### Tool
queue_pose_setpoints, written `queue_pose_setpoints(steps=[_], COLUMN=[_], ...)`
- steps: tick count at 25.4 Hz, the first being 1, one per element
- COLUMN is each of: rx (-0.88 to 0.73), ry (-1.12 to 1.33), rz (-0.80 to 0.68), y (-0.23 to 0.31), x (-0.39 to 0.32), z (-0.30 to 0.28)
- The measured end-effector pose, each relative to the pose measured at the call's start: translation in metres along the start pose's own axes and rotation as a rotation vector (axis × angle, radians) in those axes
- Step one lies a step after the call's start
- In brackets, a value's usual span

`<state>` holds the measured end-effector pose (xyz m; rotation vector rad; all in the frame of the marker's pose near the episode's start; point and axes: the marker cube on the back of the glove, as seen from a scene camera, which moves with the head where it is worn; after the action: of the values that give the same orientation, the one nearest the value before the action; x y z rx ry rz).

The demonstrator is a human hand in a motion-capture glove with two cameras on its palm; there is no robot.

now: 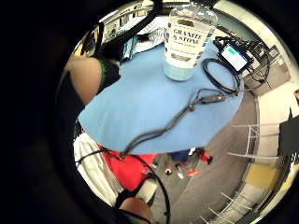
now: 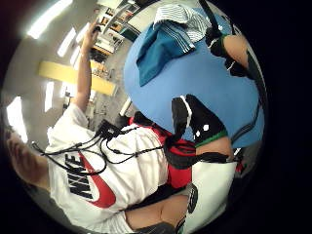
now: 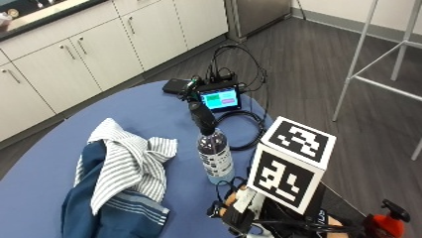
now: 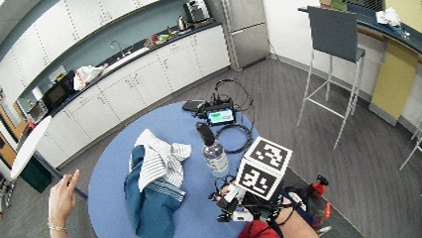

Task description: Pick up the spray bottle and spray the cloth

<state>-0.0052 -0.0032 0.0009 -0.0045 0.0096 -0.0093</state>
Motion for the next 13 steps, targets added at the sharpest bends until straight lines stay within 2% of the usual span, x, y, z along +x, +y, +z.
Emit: queue_pose_setpoints(steps=[5, 13], rx=[-0.012, -0.037], ry=[0.022, 0.069], rz=[-0.058, -0.18], y=[-0.019, -0.081], x=[-0.018, -0.05], z=[0.006, 0.032])
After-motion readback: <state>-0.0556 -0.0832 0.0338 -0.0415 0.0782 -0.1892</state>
